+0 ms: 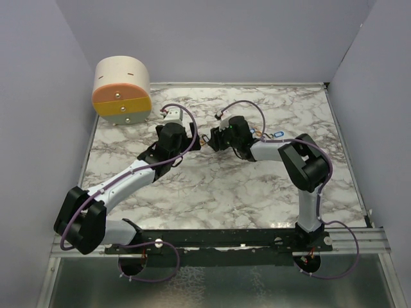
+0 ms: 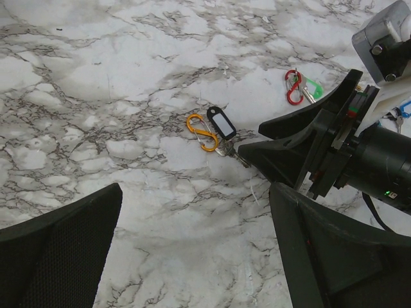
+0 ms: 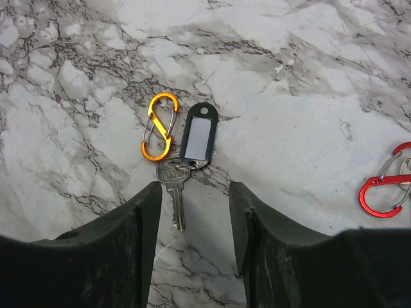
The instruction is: Put the keys on the keyring
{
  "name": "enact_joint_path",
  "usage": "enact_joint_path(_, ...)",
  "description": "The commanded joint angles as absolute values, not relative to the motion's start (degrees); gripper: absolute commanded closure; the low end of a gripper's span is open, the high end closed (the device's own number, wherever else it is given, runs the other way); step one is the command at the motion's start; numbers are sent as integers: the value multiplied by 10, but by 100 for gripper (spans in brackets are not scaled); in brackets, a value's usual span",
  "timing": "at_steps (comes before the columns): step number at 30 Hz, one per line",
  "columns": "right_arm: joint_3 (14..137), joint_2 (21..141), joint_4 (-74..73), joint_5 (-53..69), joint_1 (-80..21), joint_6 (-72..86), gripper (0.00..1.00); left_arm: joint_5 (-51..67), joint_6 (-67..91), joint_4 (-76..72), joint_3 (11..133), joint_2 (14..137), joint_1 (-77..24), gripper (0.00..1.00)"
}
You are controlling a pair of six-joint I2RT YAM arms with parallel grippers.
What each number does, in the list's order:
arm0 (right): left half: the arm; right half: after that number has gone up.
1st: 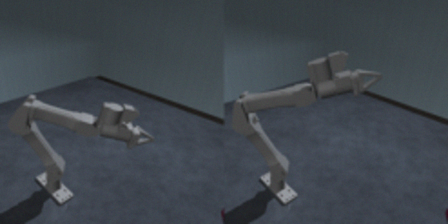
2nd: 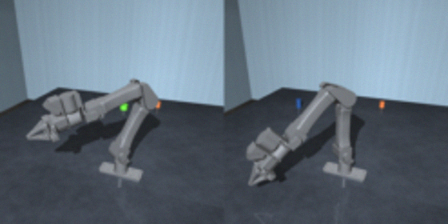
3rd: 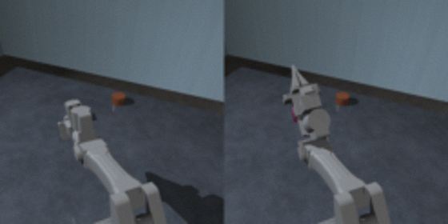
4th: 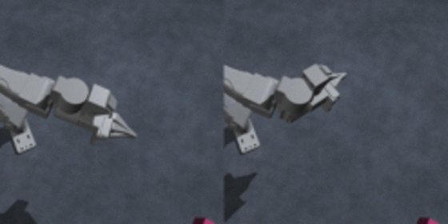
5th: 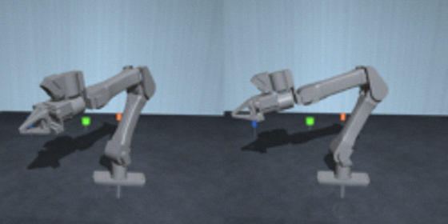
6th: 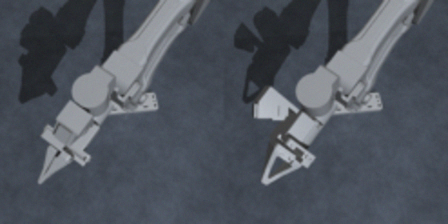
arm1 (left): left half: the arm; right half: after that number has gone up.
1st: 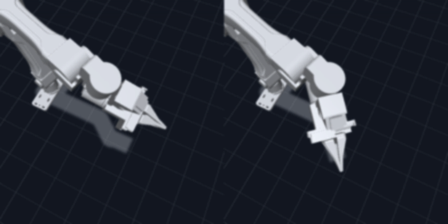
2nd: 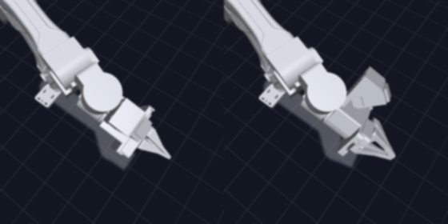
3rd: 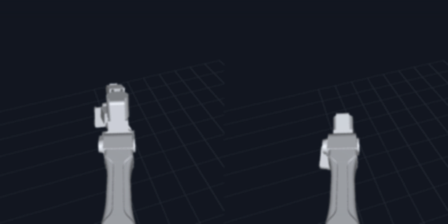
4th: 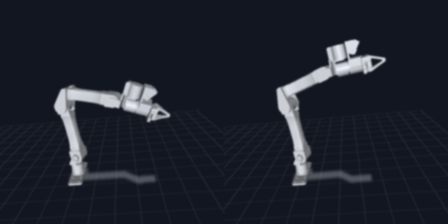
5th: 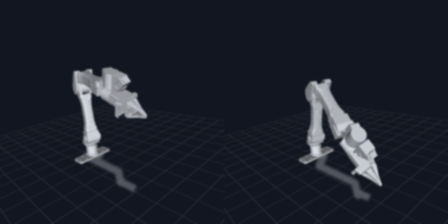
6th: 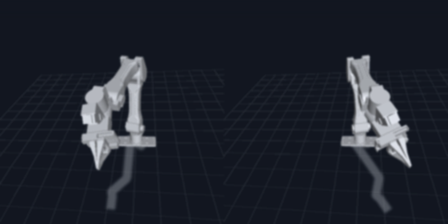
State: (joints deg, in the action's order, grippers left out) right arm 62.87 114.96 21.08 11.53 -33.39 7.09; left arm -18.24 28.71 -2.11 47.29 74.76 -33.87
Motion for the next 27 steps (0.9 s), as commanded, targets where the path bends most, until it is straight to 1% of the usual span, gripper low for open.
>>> enact_joint_path(1,647,1163,223,134,-337,67,53,-167,281,-37,465,738,-332,1)
enact_joint_path(6,636,1152,237,125,-338,72,53,-154,282,-48,463,751,-327,1)
enact_joint_path(9,610,1128,244,88,-338,92,53,-152,290,-41,482,786,-325,2)
enact_joint_path(13,545,1066,264,42,-338,132,55,-181,320,-19,514,852,-325,6)
enact_joint_path(18,465,964,285,2,-338,144,55,-218,360,-31,533,919,-326,7)
enact_joint_path(21,429,905,278,-24,-338,142,54,-233,371,-45,548,963,-328,7)
enact_joint_path(22,419,887,274,-35,-338,141,50,-239,372,-45,556,978,-330,7)
enact_joint_path(24,405,855,264,-68,-338,140,33,-241,373,-42,577,1011,-331,7)
enact_joint_path(25,397,841,264,-83,-338,138,26,-248,376,-41,585,1023,-333,7)
enact_joint_path(27,375,816,279,-100,-337,132,19,-259,380,-40,600,1042,-338,7)
